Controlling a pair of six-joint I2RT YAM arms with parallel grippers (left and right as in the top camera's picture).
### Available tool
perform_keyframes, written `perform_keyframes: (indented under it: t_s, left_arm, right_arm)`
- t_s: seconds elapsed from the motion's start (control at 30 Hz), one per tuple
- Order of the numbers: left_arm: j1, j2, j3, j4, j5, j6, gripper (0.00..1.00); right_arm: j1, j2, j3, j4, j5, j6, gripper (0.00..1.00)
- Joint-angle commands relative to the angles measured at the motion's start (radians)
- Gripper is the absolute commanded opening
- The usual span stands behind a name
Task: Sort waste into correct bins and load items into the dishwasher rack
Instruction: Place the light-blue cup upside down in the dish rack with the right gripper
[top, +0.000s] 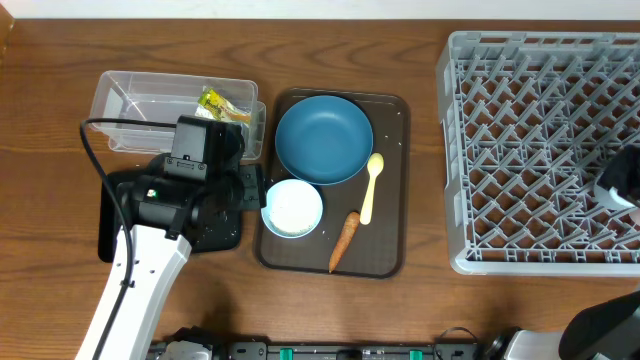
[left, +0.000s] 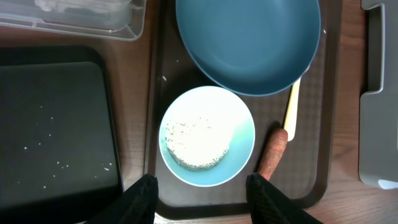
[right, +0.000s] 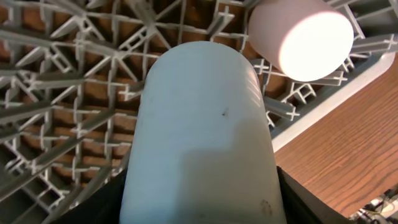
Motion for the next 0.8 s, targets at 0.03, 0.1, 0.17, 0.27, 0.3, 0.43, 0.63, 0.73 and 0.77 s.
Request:
perform_keyframes:
  t_s: [0.03,0.1,0.17,0.27,0.3,0.43,0.63,0.73,0.77]
  left_arm:
    - [0.0,-0.003,0.012,-0.006,-0.016,0.009,0.49]
    - [0.0,-0.003,0.012,-0.006,-0.016,0.009,0.49]
    - [0.0,-0.003,0.012,-0.007,-0.015,0.009,0.49]
    - [0.0,-0.003,0.012,-0.012,-0.016,0.009,0.49]
    - [0.0,-0.003,0.012,-0.014,-0.016,0.009,0.49]
    - [0.0,-0.003,0.012,-0.014,-0.016,0.009,0.49]
    - [0.0,-0.003,0.012,-0.014,-0.016,0.009,0.49]
    - [0.0,-0.003,0.012,-0.014,-0.016,0.009,0.49]
    - [0.0,-0.003,0.012,-0.014,-0.016,0.009,0.49]
  right_arm:
    - [-0.021,0.005,-0.044,0.032,-0.024,0.034,0.01]
    - [-0.021,0.005,-0.075,0.057,-0.031,0.034,0.01]
    - [-0.021,0.005,-0.109,0.087,-0.03,0.034,0.01]
    - [-0.021,0.005,-0.156,0.112,-0.03,0.043,0.01]
    - [-0.022,0.005,-0.168,0.118,-0.03,0.051,0.01]
    - [-0.022,0.005,-0.198,0.138,-0.029,0.053,0.06]
    - [-0.021,0.005,-0.199,0.146,-0.038,0.053,0.6]
    - [-0.021,0.004,-0.197,0.171,-0.103,0.053,0.9]
    - [-0.021,0.004,-0.193,0.178,-0.122,0.052,0.95]
